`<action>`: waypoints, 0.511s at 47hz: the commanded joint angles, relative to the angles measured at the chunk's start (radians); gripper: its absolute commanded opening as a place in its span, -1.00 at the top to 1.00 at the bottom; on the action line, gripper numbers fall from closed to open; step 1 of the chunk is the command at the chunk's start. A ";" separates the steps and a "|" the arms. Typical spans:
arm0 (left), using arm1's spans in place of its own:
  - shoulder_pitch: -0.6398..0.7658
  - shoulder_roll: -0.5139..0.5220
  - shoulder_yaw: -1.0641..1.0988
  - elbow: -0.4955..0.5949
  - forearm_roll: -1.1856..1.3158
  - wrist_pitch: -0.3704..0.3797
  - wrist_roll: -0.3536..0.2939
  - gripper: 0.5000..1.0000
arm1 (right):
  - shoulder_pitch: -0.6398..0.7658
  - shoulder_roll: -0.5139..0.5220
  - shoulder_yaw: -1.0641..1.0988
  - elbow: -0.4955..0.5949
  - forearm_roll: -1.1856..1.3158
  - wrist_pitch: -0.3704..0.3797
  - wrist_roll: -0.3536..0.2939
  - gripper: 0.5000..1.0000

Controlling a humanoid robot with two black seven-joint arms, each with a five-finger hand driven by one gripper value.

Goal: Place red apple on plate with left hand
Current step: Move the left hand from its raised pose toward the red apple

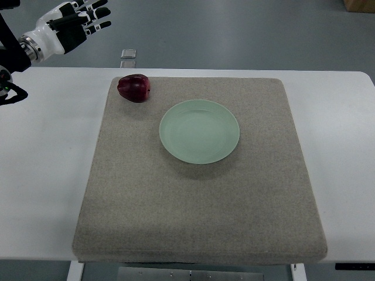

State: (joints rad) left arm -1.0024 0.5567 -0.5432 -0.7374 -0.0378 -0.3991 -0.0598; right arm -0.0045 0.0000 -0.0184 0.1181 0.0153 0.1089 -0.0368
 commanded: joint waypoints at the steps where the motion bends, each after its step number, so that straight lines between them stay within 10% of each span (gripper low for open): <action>1: 0.025 -0.020 -0.018 0.003 0.003 0.002 0.000 -0.99 | 0.000 0.000 0.000 0.000 0.000 0.000 0.000 -0.72; 24: -0.048 -0.046 -0.038 0.099 0.027 0.046 -0.002 -0.99 | 0.000 0.000 0.000 0.000 0.000 0.000 0.000 -0.72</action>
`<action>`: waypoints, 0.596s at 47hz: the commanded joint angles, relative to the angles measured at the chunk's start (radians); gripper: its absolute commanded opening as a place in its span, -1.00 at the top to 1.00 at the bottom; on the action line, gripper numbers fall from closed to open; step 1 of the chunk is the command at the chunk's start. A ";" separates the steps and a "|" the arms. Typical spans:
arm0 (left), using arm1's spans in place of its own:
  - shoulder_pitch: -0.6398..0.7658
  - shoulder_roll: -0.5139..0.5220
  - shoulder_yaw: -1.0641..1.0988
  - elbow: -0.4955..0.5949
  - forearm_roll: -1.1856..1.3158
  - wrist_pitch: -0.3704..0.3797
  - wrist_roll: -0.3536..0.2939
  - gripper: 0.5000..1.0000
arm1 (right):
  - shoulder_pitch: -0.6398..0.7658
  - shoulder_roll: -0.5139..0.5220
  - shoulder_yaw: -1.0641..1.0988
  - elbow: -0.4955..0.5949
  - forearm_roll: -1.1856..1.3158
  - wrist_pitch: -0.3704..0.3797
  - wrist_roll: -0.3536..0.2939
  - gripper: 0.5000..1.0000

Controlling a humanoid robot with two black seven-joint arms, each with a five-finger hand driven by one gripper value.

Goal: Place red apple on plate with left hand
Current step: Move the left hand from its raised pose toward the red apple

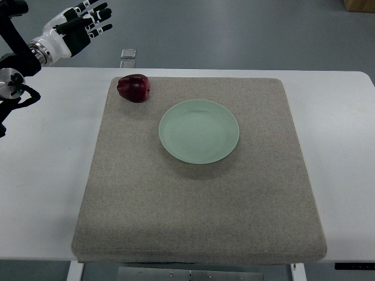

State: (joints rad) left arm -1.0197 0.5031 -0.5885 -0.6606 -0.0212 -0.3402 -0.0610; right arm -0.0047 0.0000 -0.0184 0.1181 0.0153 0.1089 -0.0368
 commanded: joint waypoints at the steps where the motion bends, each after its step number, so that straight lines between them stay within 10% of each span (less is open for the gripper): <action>1: -0.039 0.011 0.009 0.030 0.020 -0.014 0.000 -0.99 | 0.000 0.000 0.000 0.000 0.000 0.000 0.000 -0.71; 28: -0.089 0.022 0.009 0.009 1.196 -0.100 -0.086 -0.99 | 0.000 0.000 0.000 0.000 0.000 0.000 0.000 -0.72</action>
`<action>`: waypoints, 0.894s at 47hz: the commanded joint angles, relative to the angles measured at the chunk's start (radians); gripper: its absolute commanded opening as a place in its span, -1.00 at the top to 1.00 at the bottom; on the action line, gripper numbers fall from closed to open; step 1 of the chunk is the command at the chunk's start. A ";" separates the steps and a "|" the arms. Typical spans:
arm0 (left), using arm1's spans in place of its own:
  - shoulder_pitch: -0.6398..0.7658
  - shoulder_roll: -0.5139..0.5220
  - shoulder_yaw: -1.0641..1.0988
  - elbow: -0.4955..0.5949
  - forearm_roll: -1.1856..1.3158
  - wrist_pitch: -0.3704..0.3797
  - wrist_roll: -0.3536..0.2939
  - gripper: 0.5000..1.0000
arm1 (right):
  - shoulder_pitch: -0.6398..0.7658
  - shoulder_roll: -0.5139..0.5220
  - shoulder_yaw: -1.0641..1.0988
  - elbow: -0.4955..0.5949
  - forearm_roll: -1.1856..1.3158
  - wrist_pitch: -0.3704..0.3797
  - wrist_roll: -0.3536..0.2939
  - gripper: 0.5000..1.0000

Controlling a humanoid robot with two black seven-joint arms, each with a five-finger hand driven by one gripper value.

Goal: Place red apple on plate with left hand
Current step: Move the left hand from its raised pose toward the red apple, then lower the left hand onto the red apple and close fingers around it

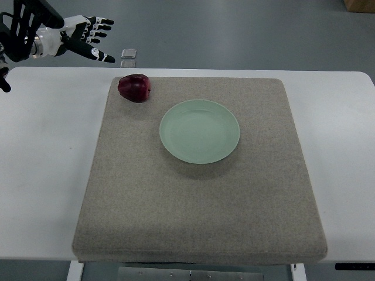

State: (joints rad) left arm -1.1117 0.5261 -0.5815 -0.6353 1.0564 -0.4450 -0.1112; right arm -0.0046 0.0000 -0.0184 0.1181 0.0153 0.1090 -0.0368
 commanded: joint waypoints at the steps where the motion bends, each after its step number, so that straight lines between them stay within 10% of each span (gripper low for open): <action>1: 0.003 -0.003 0.000 -0.024 0.152 0.008 -0.045 -0.99 | 0.000 0.000 0.000 0.000 0.000 0.000 0.000 -0.71; 42: 0.038 -0.195 0.029 0.036 0.583 0.120 -0.076 -0.99 | 0.000 0.000 0.000 0.000 0.000 0.000 0.000 -0.72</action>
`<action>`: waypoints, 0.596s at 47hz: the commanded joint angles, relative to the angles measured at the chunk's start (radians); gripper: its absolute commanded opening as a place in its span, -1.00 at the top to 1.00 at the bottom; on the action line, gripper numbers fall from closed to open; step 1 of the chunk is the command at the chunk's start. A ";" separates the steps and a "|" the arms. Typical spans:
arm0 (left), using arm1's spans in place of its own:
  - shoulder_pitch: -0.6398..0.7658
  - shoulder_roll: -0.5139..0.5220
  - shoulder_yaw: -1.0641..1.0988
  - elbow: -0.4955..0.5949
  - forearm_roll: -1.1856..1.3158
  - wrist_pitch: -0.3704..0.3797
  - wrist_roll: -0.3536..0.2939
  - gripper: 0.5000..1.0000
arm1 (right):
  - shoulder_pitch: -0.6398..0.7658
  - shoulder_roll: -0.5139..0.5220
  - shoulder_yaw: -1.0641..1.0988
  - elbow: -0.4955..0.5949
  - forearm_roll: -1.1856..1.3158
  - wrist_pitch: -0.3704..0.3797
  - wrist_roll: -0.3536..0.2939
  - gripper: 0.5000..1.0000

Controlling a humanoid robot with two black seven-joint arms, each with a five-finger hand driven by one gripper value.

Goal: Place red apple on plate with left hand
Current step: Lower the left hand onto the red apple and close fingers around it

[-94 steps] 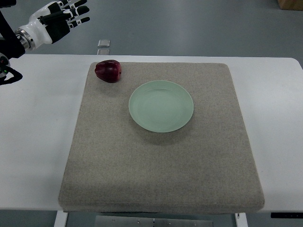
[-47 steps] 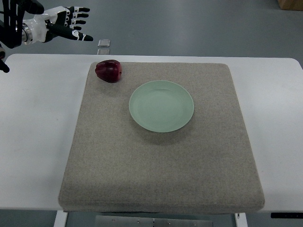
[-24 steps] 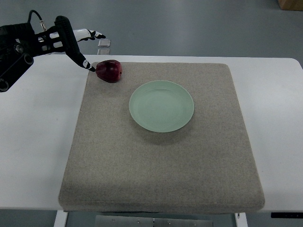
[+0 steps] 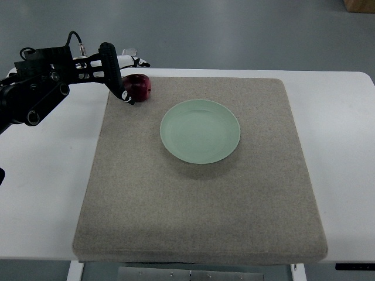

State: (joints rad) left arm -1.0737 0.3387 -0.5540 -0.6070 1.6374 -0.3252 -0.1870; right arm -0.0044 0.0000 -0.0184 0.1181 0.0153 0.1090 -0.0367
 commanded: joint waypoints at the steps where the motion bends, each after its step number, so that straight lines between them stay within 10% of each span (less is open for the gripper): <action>1: 0.000 -0.009 0.002 0.010 0.002 0.000 0.000 -0.99 | 0.000 0.000 0.000 0.000 0.000 0.000 0.000 -0.72; 19: 0.000 -0.047 0.032 0.072 0.004 0.077 0.003 -0.89 | 0.000 0.000 0.000 0.000 0.000 0.000 0.000 -0.71; 28: 0.001 -0.047 0.032 0.073 0.001 0.077 0.001 -0.54 | 0.000 0.000 0.000 0.000 0.000 0.000 0.000 -0.71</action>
State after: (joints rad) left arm -1.0725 0.2914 -0.5216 -0.5341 1.6409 -0.2485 -0.1845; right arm -0.0047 0.0000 -0.0184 0.1181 0.0153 0.1089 -0.0369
